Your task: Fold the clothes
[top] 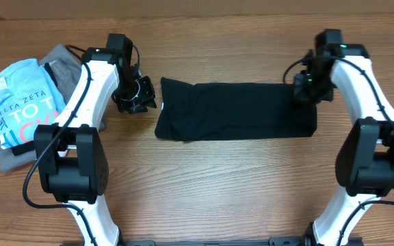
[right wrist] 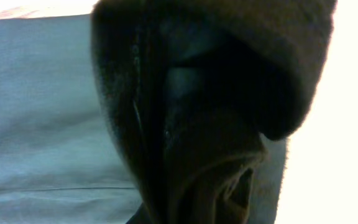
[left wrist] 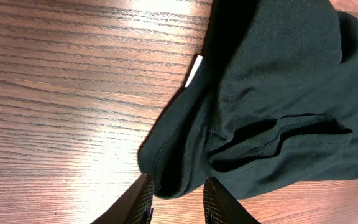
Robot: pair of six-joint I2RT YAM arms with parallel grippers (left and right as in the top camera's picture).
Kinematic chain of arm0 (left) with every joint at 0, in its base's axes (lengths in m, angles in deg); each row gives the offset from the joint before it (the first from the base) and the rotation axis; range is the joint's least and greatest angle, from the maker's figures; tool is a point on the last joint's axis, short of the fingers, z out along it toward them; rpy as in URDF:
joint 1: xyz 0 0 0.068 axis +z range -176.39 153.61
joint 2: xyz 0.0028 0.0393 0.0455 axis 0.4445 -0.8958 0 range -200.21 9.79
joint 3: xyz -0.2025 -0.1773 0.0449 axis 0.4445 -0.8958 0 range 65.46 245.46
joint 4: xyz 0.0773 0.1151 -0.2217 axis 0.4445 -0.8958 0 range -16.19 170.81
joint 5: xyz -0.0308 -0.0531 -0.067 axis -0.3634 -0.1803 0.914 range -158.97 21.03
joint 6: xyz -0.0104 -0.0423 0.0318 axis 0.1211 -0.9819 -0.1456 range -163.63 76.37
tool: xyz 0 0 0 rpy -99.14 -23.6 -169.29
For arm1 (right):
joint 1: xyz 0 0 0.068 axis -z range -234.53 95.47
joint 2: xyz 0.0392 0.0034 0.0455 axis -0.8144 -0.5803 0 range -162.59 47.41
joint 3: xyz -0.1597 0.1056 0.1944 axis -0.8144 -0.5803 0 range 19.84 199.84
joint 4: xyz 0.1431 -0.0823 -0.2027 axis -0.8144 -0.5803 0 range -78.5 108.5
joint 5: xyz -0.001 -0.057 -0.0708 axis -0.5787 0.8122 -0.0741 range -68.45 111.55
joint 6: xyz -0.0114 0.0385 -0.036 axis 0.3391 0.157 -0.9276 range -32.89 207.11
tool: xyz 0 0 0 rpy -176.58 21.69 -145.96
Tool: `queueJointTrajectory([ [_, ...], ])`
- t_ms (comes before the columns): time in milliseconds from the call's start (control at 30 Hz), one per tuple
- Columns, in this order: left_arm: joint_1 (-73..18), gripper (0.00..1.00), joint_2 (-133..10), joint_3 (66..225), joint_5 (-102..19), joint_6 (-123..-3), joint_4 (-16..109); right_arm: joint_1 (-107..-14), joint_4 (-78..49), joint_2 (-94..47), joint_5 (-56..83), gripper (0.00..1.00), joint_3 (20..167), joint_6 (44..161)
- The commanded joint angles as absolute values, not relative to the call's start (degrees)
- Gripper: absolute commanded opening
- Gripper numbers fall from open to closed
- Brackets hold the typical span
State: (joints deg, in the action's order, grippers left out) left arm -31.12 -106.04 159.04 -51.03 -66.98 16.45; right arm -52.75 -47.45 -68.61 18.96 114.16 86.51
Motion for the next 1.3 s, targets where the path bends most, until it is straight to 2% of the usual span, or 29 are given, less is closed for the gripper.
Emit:
queueJointTrajectory([
  [0,-30.9,0.31,-106.3,159.7,-51.5,-65.5,16.3,-55.5,-46.8,-67.8,18.5,0.09,113.5,87.7],
  [333,-30.9,0.31,-106.3,159.7,-51.5,-65.5,16.3,-60.1,-44.4,-68.0,17.4,0.12,111.3,90.4],
  [500,-30.9,0.32,-106.3,159.7,-51.5,-65.5,16.2,-60.9,-42.5,-68.0,14.1,0.18,109.2,90.4],
  [933,-30.9,0.32,-106.3,159.7,-51.6,-65.5,16.4,-62.0,-40.9,-68.0,9.8,0.23,109.0,90.4],
  [1100,-30.9,0.32,-106.3,159.7,-51.6,-65.5,16.4,-62.0,-41.0,-68.0,4.5,0.44,109.0,88.8],
  [1267,-30.9,0.32,-106.3,159.7,-51.6,-65.4,16.5,-62.0,-42.2,-68.0,-2.6,0.47,109.0,83.2],
])
